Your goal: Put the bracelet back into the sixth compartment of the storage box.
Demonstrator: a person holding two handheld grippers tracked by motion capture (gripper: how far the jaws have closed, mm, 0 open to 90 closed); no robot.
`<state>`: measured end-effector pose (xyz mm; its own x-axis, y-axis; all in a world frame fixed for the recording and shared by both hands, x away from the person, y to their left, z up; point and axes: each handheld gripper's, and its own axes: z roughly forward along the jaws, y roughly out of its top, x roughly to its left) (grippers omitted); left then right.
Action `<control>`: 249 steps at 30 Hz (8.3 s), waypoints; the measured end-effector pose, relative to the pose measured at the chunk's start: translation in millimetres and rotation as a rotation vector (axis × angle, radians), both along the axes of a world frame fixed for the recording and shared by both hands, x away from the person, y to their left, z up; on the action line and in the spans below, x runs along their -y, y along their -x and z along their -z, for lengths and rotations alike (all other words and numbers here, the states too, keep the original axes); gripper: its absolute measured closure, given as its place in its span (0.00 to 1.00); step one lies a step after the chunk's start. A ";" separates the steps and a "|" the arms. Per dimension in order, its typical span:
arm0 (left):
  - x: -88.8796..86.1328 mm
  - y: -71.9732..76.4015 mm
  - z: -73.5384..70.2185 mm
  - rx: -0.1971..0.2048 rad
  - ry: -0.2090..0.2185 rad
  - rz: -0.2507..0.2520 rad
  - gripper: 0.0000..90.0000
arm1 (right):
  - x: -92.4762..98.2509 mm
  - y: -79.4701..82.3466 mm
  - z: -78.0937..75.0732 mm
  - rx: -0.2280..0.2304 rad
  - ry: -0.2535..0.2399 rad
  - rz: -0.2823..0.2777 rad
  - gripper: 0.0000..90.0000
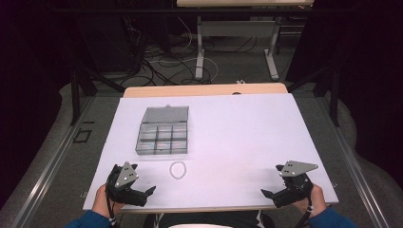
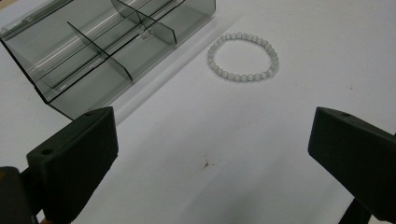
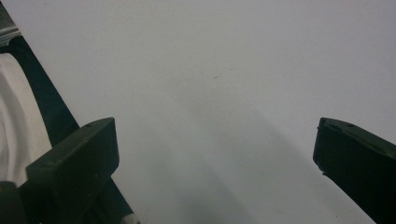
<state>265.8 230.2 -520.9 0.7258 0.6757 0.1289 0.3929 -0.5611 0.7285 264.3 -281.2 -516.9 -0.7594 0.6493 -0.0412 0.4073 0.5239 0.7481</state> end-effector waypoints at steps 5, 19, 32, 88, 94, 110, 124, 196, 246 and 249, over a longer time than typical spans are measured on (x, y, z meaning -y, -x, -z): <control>1.0 -0.9 -2.3 0.004 0.001 -0.008 0.01 | -0.3 0.1 0.3 0.001 0.001 0.002 0.00; 21.1 -16.6 -2.0 -0.014 -0.019 -0.010 0.00 | -0.9 -2.1 2.4 -0.023 0.011 -0.002 0.00; 32.8 -35.1 3.0 -0.052 0.014 -0.024 0.00 | -0.9 -2.0 2.2 -0.037 0.020 -0.002 0.00; 72.9 -79.3 28.5 -0.159 -0.005 -0.055 0.71 | -1.2 -3.3 4.9 -0.054 0.026 0.011 0.01; 74.4 -81.8 30.9 -0.175 -0.011 -0.065 0.79 | -1.0 -3.4 4.7 -0.058 0.028 0.009 0.02; 76.6 -84.0 33.0 -0.165 -0.021 -0.052 0.94 | -0.9 -3.2 4.5 -0.057 0.029 0.009 0.02; 75.5 -82.1 29.4 -0.142 -0.020 -0.033 0.96 | -0.5 -3.4 4.6 -0.047 0.029 0.007 0.02; 71.5 -58.0 -27.2 0.016 0.064 0.056 0.97 | -0.8 -3.1 4.5 -0.058 0.030 0.010 0.02; 58.7 -102.4 -64.2 0.094 0.114 -0.026 0.96 | -0.6 -4.7 6.0 -0.056 0.036 0.003 0.02; 59.2 -105.9 -63.6 0.095 0.109 -0.026 0.96 | -0.1 -4.8 5.6 -0.055 0.037 0.002 0.02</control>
